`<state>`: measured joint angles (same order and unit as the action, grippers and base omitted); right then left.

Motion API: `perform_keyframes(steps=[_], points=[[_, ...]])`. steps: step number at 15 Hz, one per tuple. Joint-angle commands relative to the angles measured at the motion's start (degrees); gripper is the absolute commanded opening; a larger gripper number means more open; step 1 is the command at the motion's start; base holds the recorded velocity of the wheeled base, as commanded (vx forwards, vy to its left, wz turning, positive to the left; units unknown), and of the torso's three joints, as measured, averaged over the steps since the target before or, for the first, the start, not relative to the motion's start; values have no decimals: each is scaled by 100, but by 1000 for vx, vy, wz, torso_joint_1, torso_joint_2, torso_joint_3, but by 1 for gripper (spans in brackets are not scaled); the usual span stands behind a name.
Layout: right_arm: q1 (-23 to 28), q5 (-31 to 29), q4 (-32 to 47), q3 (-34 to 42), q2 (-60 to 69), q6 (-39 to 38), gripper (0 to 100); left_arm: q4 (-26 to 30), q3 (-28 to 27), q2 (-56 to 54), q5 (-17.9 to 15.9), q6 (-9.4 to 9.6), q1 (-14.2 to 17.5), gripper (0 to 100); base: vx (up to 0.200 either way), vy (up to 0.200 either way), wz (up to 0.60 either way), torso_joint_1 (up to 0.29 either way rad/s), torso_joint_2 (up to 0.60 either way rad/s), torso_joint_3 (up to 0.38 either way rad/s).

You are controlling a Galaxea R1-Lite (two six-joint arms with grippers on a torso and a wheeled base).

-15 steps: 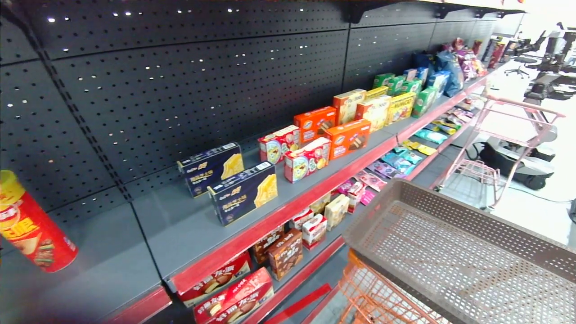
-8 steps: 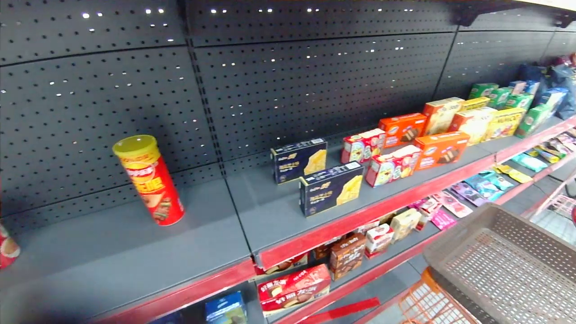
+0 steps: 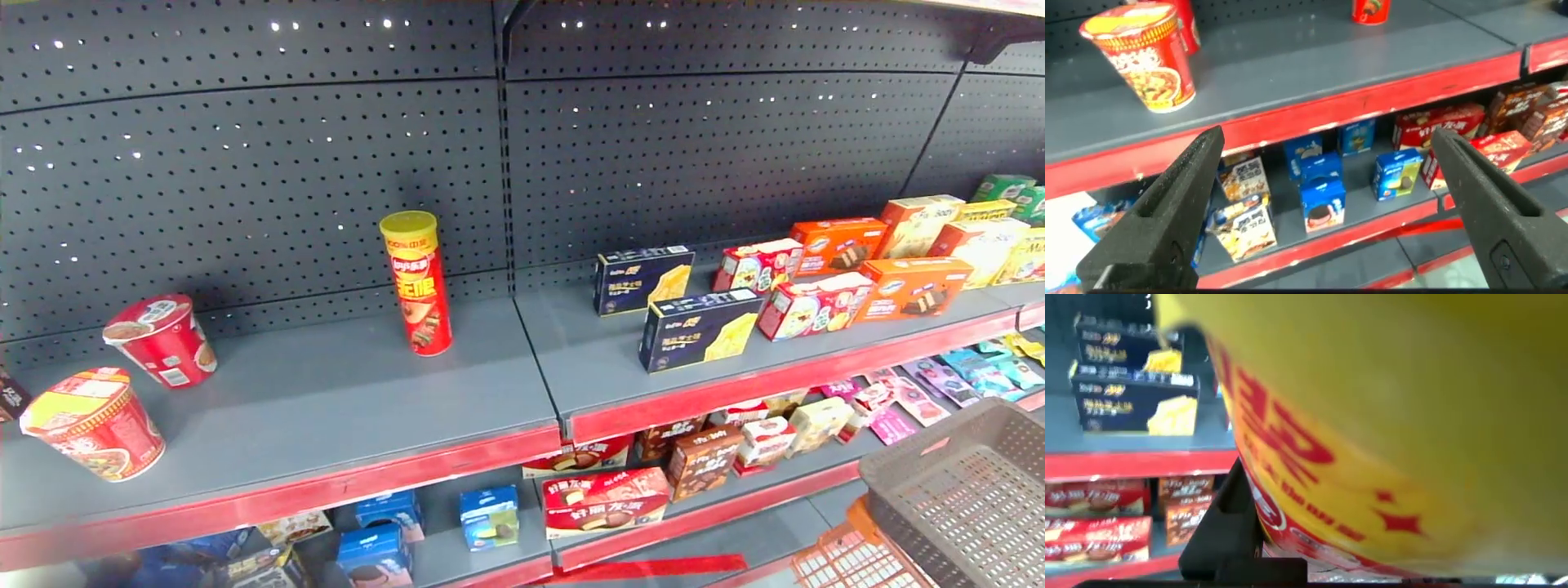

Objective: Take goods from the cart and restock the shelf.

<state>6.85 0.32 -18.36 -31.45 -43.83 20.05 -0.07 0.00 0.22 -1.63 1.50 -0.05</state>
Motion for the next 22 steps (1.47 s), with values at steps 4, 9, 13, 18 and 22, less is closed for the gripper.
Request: perform_keyframes(steps=[4,9,13,18,22], points=[[0,-5,-27,7,50,95,0,-1,0,4,-4,17,-4,100,0,0,150,3,1,1],[-175,-5,-36,174,173,209,0,-1,0,4,-21,61,-4,100,-120,0,600,2,5,3],[-202,-14,-27,254,225,209,0,-1,0,4,-21,52,-4,100,0,0,150,5,2,1],[-211,-5,-27,298,225,201,0,-1,0,4,-21,52,-4,100,0,0,0,0,0,0],[-219,3,-27,298,199,209,0,-1,0,4,-21,43,-4,100,0,-200,0,0,0,1]])
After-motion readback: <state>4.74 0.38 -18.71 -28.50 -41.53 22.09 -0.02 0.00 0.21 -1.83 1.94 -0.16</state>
